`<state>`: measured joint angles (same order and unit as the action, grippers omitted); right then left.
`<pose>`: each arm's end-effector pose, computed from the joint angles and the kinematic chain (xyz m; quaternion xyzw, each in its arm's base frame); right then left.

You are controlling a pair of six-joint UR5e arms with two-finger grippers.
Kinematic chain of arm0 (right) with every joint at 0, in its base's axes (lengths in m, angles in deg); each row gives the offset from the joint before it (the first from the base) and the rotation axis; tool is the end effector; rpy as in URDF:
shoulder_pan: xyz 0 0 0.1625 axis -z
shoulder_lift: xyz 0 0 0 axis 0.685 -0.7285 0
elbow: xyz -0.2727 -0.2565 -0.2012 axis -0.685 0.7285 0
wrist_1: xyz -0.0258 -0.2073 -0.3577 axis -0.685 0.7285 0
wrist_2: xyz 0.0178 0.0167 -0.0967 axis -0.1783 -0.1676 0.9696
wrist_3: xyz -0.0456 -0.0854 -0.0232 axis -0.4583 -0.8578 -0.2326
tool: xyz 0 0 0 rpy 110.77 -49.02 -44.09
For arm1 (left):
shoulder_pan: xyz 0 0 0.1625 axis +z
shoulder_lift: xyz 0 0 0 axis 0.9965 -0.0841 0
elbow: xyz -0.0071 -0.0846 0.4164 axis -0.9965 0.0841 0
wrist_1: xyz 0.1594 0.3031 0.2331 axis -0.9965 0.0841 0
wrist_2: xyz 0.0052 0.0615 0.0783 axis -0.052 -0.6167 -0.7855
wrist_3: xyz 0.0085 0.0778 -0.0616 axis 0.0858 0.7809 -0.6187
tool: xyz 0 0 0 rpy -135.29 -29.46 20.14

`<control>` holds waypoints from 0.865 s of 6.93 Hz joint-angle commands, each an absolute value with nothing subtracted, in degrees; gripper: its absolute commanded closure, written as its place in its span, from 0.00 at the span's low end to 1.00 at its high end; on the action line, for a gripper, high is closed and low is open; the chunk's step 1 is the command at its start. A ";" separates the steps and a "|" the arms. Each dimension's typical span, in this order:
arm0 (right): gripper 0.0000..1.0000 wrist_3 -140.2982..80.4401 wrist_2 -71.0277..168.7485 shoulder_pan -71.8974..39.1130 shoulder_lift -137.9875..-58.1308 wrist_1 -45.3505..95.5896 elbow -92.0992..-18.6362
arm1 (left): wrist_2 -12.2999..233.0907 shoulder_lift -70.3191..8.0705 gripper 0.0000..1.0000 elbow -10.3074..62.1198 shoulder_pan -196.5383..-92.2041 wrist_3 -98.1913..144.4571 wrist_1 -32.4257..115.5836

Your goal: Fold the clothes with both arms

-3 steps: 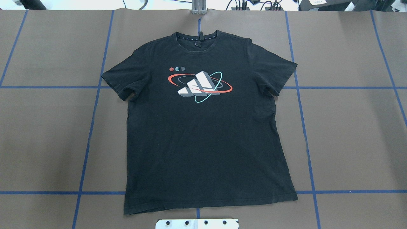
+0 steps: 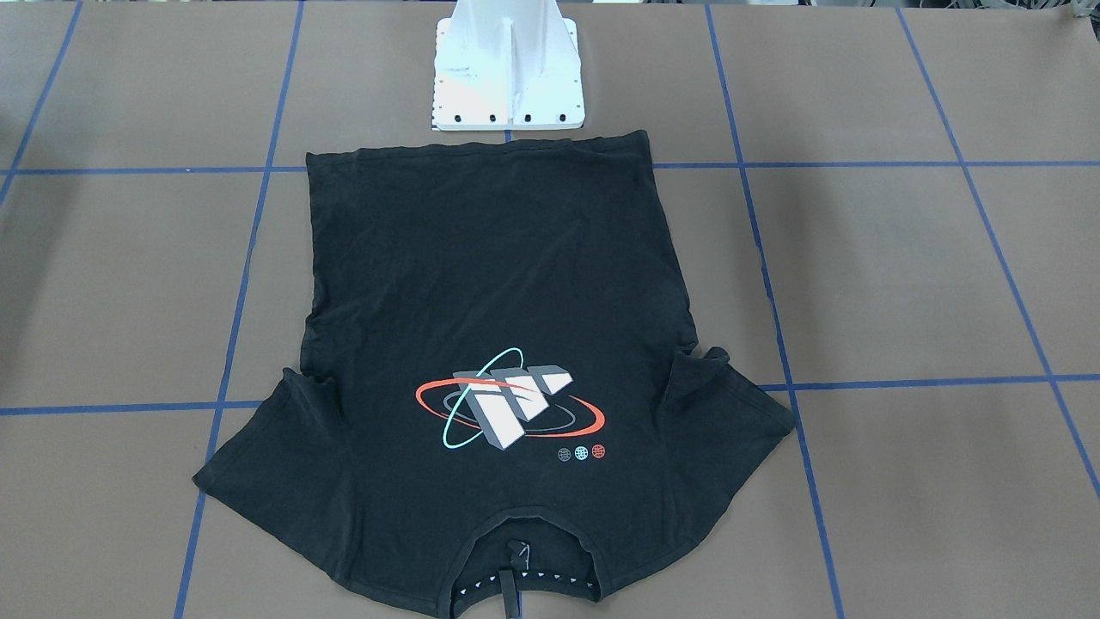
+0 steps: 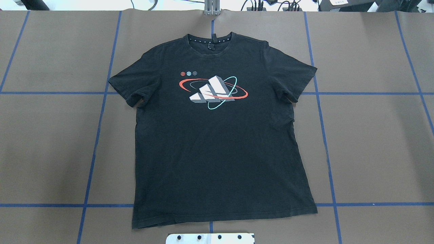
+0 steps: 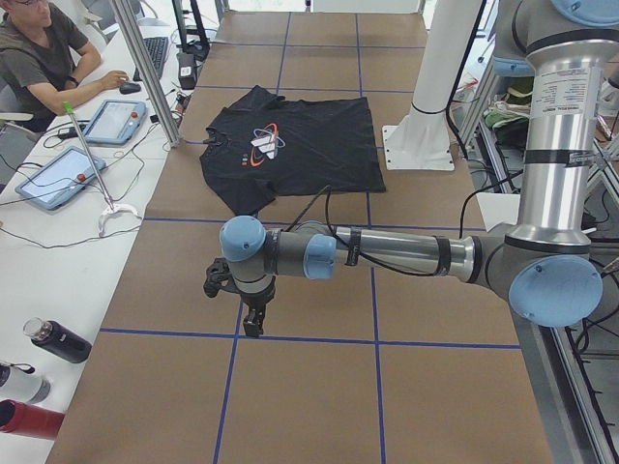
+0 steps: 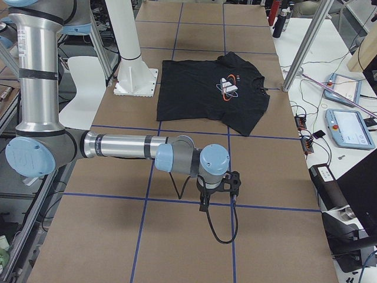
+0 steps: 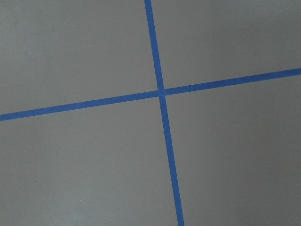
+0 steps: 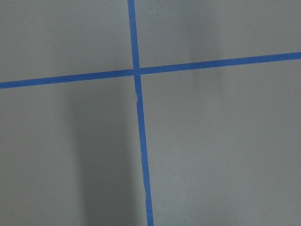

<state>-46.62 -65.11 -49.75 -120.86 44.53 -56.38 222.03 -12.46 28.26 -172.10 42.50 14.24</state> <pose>0.0849 -0.4627 0.6542 -0.0277 -0.3992 0.0392 0.9156 -0.0383 -0.5045 0.6253 0.0309 0.3673 0.0728 0.9267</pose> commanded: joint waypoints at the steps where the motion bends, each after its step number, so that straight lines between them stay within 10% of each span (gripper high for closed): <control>1: 0.00 -46.78 -65.05 -49.66 -119.05 44.44 -57.03 | 222.10 -13.89 0.01 29.58 -171.93 42.00 14.24; 6: 0.00 -46.43 -66.36 -45.10 -110.62 42.26 -55.38 | 222.90 -24.35 0.01 29.95 -168.00 41.99 15.20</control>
<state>-46.51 -65.51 -46.63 -112.31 43.93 -56.99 222.82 -22.39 30.44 -170.61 41.91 14.47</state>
